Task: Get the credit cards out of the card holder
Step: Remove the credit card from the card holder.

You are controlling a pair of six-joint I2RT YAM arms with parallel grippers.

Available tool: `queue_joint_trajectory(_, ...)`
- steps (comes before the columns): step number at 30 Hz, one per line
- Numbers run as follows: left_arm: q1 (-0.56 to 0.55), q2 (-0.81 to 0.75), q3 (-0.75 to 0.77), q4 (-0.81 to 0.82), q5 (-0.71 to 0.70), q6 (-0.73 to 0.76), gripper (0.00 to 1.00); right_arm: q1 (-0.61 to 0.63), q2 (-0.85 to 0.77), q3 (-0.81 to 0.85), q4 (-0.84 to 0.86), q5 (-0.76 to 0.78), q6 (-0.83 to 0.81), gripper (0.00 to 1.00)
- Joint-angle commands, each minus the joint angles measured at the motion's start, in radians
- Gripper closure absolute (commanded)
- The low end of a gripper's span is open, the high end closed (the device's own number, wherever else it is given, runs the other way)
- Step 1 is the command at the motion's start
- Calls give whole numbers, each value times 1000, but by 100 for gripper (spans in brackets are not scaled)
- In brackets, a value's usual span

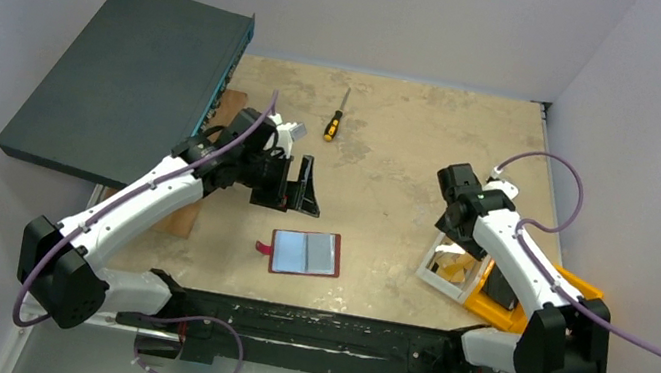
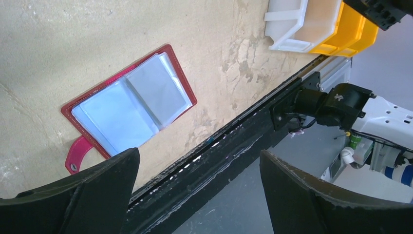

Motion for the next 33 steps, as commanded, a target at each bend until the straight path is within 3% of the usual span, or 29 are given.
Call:
queue_joint_trajectory(1, -28, 20, 19, 26, -63, 7, 7, -3, -87, 35, 90, -51, -73, 20)
queue_joint_trajectory(4, -62, 44, 19, 32, -125, 3, 8, -2, -135, 24, 195, -175, -142, 11)
queue_joint_trajectory(7, -122, 71, 19, 43, -191, -2, 15, -2, -169, 4, 300, -275, -196, 8)
queue_joint_trajectory(11, -230, 140, 38, 39, -327, -10, 21, -2, -181, -13, 392, -360, -197, 7)
queue_joint_trajectory(16, -352, 263, 64, 50, -488, -9, 36, -2, -191, -41, 513, -481, -159, 9)
queue_joint_trajectory(24, -438, 436, 115, 71, -627, 7, 37, -2, -184, -99, 607, -556, -122, 9)
queue_joint_trajectory(33, -457, 533, 113, 87, -645, -3, 37, -2, -197, -143, 629, -569, -105, 9)
